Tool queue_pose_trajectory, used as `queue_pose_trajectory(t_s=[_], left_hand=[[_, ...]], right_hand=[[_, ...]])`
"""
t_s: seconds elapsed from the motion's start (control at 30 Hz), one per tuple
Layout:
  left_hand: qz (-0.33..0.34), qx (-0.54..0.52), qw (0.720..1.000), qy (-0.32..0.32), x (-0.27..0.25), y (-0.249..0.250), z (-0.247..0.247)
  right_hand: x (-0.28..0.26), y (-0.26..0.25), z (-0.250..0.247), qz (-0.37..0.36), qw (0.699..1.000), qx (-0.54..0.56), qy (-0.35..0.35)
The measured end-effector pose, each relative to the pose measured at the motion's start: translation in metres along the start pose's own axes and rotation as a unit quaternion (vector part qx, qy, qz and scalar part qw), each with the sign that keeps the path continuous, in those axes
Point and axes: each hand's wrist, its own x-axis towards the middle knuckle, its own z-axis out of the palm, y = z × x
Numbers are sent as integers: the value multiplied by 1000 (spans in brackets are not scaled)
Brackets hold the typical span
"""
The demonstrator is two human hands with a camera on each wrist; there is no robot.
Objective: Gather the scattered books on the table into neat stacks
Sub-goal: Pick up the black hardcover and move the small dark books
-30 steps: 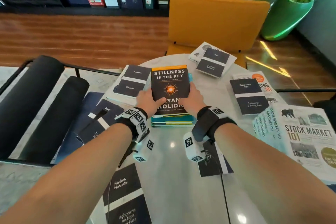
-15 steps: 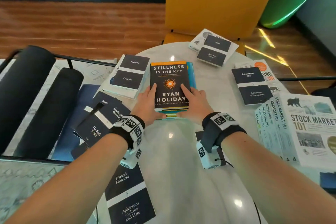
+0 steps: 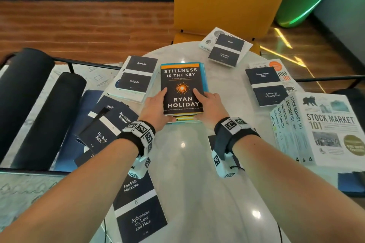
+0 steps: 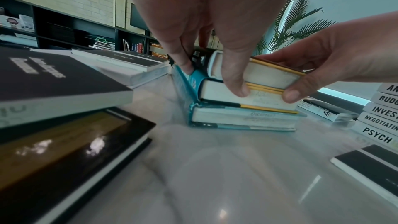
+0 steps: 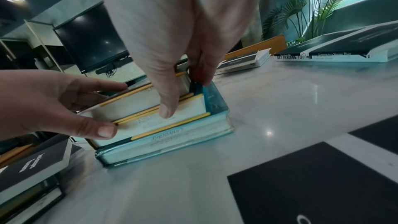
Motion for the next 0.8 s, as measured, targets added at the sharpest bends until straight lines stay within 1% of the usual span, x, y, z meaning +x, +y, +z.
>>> queue_pose_trajectory(t_s=[0.07, 0.13, 0.2, 0.27, 0.33, 0.37, 0.4, 0.43, 0.47, 0.5, 0.53, 0.57, 0.6, 0.7, 0.8], left_hand=[[0, 12, 1000, -8, 0, -1, -1], [-4, 7, 1000, -29, 0, -6, -3], [-2, -12, 999, -32, -5, -14, -6], [-6, -31, 1000, -2, -16, -27, -10], [-26, -30, 997, 59, -30, -45, -20], [-41, -16, 994, 99, -36, -56, -26], [-59, 9, 989, 136, -41, -68, -32], [-81, 38, 982, 164, -46, -79, -39], [-111, 67, 976, 176, -50, -92, -45], [-147, 94, 970, 170, -54, -104, -49], [-186, 118, 964, 149, -57, -114, -53], [-216, 136, 959, 121, -61, -122, -55], [-232, 154, 955, 99, -65, -129, -56], [-229, 199, 950, 74, -73, -135, -52], [-256, 188, 947, 50, -79, -130, -50]], right_hand=[[-1, -2, -1, 7, 1000, -6, -8], [-4, -7, -4, 21, 999, -48, -6], [-10, -20, -5, 27, 994, -103, 33], [-18, -39, -4, 23, 990, -106, 93], [-25, -61, 2, -3, 987, -77, 144], [-28, -72, 6, -23, 986, -57, 153], [-30, -83, 12, -43, 989, -32, 140], [-32, -93, 17, -57, 993, 1, 107], [-33, -102, 23, -55, 996, 31, 57], [-34, -110, 29, -43, 998, 49, 6], [-34, -116, 36, -31, 997, 53, -36], [-33, -120, 43, -21, 996, 53, -67], [-31, -122, 50, -9, 994, 55, -93], [-27, -125, 68, 37, 984, 88, -153], [-27, -123, 77, 74, 972, 136, -179]])
